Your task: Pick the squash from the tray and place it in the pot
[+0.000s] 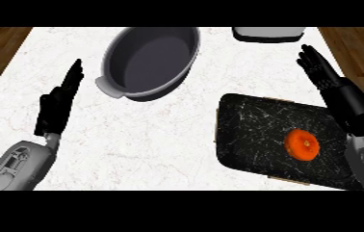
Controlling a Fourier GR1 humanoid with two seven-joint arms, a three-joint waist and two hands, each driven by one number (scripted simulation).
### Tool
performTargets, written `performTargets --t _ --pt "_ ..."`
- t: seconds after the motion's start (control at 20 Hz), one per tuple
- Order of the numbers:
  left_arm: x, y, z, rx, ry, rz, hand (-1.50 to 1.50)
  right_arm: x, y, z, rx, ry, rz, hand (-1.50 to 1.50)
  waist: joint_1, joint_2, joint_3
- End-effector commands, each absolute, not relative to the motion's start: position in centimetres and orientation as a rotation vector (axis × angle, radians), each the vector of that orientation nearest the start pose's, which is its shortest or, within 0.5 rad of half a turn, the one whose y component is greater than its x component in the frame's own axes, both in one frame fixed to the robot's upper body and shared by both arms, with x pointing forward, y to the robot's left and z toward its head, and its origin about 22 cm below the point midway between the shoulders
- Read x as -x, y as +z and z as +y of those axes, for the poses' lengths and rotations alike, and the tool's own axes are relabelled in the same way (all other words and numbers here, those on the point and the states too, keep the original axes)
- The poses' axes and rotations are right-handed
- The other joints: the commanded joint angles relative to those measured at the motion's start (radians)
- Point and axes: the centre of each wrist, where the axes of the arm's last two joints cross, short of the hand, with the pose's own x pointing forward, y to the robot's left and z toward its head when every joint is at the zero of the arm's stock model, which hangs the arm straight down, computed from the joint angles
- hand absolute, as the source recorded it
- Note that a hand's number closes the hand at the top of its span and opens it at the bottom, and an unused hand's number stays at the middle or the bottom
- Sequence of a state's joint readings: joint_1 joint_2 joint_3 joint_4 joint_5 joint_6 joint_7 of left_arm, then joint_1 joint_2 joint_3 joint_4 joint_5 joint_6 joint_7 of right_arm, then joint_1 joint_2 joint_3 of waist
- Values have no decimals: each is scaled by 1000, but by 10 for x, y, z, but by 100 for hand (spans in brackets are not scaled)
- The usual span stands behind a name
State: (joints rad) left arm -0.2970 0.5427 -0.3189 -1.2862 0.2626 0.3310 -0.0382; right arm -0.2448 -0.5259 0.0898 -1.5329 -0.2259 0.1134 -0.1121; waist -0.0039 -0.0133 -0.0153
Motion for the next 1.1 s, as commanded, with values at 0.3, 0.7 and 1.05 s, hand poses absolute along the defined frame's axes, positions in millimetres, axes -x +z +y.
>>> performTargets --t 0.3,0.7,1.05 --pt "-271 8 339 -506 -140 -1394 0 -204 51 -451 924 306 -1175 150 -76 28 -16" --pt "-232 -3 328 -430 -116 -1377 0 -122 3 -375 1255 -73 -1351 -150 -33 -1 13" --pt "-235 24 335 -446 -139 -1387 0 -106 69 -349 1141 112 -1148 -150 5 12 12"
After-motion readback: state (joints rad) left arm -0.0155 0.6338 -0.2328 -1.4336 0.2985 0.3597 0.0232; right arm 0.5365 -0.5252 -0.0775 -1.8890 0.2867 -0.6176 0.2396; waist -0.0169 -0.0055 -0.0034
